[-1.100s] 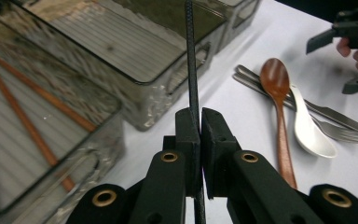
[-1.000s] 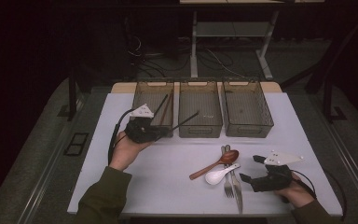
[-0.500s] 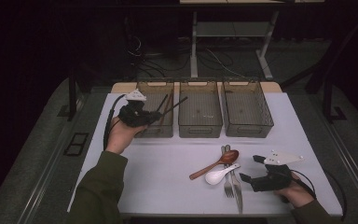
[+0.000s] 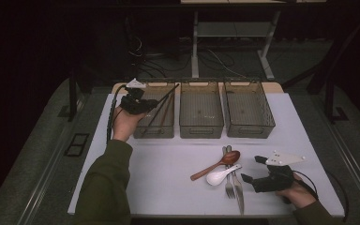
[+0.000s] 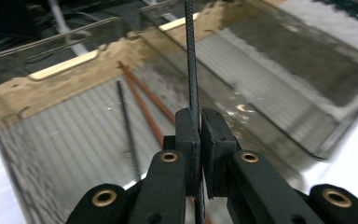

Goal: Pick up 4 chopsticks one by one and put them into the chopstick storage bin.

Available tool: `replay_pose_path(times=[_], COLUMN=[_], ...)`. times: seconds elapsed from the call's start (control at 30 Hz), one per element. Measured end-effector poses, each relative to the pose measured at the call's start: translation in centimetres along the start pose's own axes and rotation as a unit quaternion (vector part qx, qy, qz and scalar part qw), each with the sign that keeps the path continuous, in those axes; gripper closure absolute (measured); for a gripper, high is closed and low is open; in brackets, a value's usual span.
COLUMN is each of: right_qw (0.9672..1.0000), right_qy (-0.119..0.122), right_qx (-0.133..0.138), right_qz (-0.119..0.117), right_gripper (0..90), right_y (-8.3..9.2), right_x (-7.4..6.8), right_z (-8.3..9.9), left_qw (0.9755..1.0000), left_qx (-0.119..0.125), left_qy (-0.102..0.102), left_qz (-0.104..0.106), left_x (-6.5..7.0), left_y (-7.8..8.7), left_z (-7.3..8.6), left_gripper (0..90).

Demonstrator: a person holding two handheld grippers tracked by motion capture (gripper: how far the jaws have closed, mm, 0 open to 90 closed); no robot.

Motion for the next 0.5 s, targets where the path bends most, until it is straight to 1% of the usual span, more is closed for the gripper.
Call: replay_pose_path(times=[0.03, 0.13, 0.2, 0.33, 0.43, 0.5], right_qw=[1.0, 1.0, 1.0, 1.0, 1.0, 1.0], right_qy=[0.0, 0.0, 0.001, 0.0, 0.001, 0.001], right_qx=[0.0, 0.0, -0.001, -0.001, -0.001, 0.0], right_qz=[0.001, 0.0, -0.001, -0.001, 0.0, 0.0], right_gripper=[11.5, 11.5, 11.5, 11.5, 11.5, 11.5], right_y=[0.0, 0.0, 0.0, 0.0, 0.0, 0.1], right_x=[0.0, 0.1, 0.1, 0.1, 0.0, 0.0], right_z=[0.0, 0.0, 0.0, 0.0, 0.0, 0.0], left_qw=[1.0, 0.9996, 0.9992, 0.998, 0.9972, 0.9968], left_qx=[0.005, 0.007, 0.008, 0.002, 0.0, -0.006], left_qy=[0.007, 0.019, 0.024, 0.042, 0.054, 0.057], left_qz=[-0.003, -0.018, -0.03, -0.047, -0.051, -0.055], left_x=[-0.2, -0.9, -1.3, -2.1, -2.5, -2.7], left_y=[-0.3, -0.8, -1.2, -2.1, -2.6, -3.0], left_z=[-0.1, -0.3, -0.4, -0.4, -0.4, -0.3], left_gripper=[85.4, 85.3, 85.4, 85.3, 85.3, 85.3])
Point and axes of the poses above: each handheld gripper's, and its own axes: y roughly backward along the jaws, z roughly out of its underside, x roughly to its right, the point moved 3 cm from there along -y, roughly forward along the jaws, and after that the axes turned 11 degrees about y, right-handed, at the moved point
